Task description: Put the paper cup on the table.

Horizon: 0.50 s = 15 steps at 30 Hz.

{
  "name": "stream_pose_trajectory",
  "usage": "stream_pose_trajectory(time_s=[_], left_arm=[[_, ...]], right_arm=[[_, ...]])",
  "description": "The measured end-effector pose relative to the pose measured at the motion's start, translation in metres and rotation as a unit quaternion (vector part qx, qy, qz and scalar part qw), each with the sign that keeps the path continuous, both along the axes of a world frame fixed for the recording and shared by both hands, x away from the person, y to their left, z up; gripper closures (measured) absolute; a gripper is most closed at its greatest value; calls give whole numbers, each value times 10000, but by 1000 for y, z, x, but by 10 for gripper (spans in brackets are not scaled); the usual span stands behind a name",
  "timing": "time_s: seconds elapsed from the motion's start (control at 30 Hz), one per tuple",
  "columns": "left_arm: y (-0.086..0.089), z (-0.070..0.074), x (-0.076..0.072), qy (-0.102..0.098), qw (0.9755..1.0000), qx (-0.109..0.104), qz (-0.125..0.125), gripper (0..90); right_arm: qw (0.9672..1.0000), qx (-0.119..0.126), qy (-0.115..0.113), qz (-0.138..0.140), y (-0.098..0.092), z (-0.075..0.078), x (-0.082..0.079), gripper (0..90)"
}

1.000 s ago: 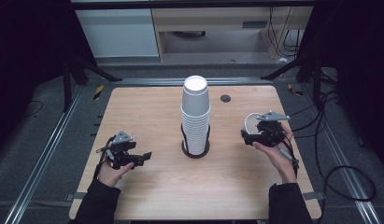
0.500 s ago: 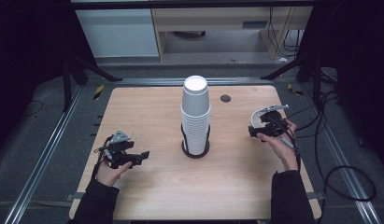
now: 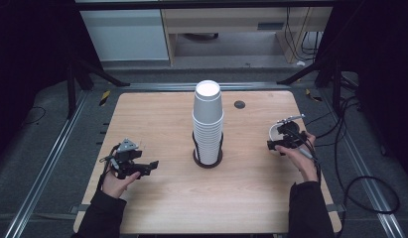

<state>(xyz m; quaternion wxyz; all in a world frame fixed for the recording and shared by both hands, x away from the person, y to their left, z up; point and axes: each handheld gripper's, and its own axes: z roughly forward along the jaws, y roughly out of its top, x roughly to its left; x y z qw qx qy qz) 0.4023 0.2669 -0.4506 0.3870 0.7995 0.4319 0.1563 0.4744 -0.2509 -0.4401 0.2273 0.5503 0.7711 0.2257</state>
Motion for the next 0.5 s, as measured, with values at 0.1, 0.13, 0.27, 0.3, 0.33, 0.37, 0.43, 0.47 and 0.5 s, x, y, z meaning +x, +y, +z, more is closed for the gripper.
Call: stream_pose_trajectory(time_s=[0.1, 0.13, 0.27, 0.3, 0.33, 0.37, 0.43, 0.47, 0.5], left_arm=[[-1, 0, 0, 1, 10000, 22, -8, 168], [-1, 0, 0, 1, 10000, 22, -8, 168], [-1, 0, 0, 8, 10000, 23, -14, 168], [-1, 0, 0, 11, 10000, 22, -14, 168], [-1, 0, 0, 11, 10000, 22, -14, 168], [-1, 0, 0, 10, 10000, 26, -19, 168], [-1, 0, 0, 10, 10000, 29, -22, 168], [-1, 0, 0, 10, 10000, 28, -30, 168], [-1, 0, 0, 10, 10000, 26, -34, 168]], right_arm=[[10000, 39, 2, 15, 1, 0, 1, 128], [10000, 39, 2, 15, 1, 0, 1, 128], [9999, 0, 115, 22, 1, -4, 2, 126], [9999, -11, 147, 31, 1, -5, 3, 125], [9999, -11, 147, 31, 1, -5, 3, 125], [9999, 20, 142, 34, 1, -5, 3, 124], [9999, 33, 160, 20, 0, -6, 4, 123], [9998, 42, 200, 14, -1, -6, 4, 122], [9997, 45, 225, 13, -1, -7, 5, 121]])
